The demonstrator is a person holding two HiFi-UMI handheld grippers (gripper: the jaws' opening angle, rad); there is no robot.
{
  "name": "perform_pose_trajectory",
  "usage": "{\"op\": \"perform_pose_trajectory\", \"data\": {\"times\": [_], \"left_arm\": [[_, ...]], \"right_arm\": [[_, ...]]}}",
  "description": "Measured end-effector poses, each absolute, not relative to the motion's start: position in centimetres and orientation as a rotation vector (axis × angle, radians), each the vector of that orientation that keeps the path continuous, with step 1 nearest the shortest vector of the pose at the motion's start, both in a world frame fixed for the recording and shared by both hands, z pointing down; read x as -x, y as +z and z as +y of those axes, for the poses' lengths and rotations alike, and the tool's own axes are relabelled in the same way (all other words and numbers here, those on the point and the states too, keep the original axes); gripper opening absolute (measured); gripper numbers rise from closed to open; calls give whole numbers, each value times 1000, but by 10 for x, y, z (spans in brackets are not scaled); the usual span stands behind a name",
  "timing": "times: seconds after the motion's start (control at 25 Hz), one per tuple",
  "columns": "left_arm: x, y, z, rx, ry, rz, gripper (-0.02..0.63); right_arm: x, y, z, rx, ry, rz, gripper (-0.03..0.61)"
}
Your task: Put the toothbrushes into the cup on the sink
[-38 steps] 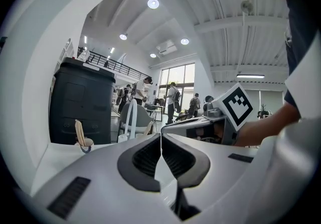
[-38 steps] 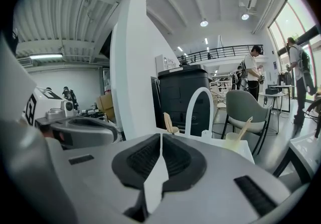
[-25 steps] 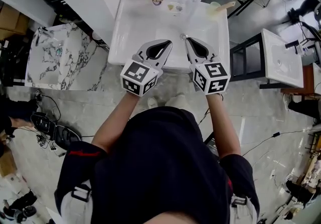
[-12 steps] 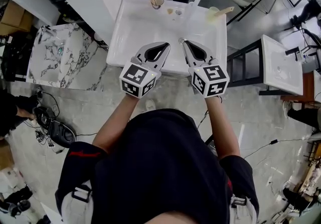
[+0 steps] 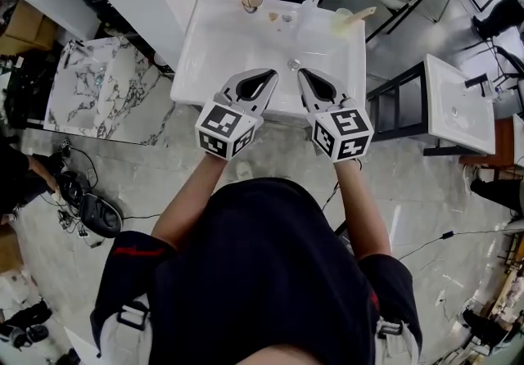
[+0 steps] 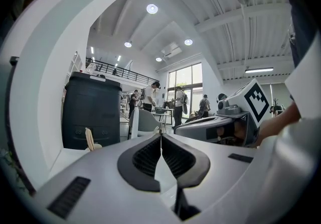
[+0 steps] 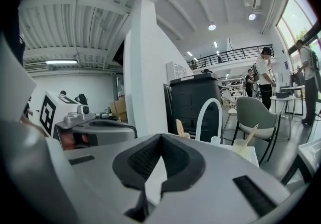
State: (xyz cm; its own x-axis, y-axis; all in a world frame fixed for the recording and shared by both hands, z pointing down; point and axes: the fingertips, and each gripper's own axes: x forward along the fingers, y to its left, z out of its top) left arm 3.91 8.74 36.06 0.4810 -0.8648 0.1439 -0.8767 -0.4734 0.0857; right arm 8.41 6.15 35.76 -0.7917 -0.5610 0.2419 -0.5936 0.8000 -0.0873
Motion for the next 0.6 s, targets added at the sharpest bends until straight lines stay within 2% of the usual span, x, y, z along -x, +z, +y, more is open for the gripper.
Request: {"op": "perform_pose_trajectory", "data": {"times": [0.6], "left_arm": [[-46, 363, 98, -2560, 139, -1537, 18]], "right_arm": [[-95, 365, 70, -894, 279, -2789, 34]]}}
